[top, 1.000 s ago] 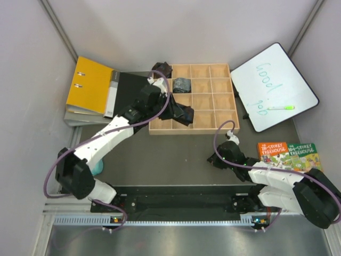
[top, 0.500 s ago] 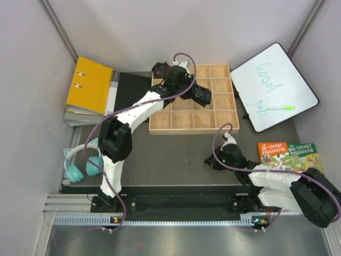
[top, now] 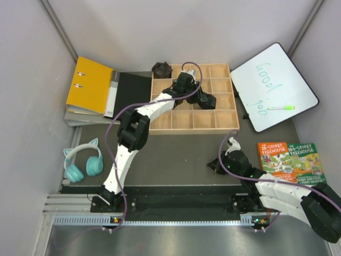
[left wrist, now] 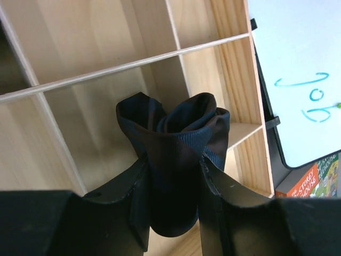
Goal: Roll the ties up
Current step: Place the tie in the storage box.
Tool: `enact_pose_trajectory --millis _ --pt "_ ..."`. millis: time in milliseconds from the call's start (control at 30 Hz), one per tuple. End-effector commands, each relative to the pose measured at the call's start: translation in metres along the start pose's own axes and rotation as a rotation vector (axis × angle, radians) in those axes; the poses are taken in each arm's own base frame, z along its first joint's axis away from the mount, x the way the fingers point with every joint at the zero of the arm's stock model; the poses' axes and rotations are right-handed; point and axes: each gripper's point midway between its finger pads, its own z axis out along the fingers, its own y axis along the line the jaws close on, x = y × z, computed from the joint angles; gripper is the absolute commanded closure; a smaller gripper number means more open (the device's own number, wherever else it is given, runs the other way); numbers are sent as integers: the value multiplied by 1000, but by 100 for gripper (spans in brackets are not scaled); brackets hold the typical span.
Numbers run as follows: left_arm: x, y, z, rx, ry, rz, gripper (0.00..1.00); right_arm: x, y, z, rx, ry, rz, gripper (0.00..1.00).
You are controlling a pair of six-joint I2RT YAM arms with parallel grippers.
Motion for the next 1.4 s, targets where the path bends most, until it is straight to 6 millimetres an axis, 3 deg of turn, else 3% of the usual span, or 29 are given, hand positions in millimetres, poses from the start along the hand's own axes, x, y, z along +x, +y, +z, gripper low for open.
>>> enact_pose_trajectory --millis 0,367,533,867,933,1067,1167,1233,1367 --pt "-29 -15 -2 46 -89 5 100 -6 -1 0 -6 -34 -10 100" --pt "-7 41 17 -132 -74 -37 100 -8 1 1 -10 -38 -11 100" --pt "-6 66 16 -224 -82 -63 100 -7 0 1 -8 -36 -13 100" --pt "7 67 26 -139 -7 -92 99 -7 -1 2 -3 -34 -15 100" --pt "10 67 25 -137 6 -93 91 -7 0 2 -5 -34 -16 100" --pt "10 68 20 -161 12 -97 53 -7 -1 2 -3 -34 -16 100" --pt "3 70 10 -210 -3 -97 45 -7 0 2 -3 -32 -17 100" --pt "-1 72 2 -238 -8 -94 33 -7 0 2 -4 -30 -17 100" --pt "-2 81 -14 -319 4 -83 24 -7 -1 3 0 -28 -19 100"
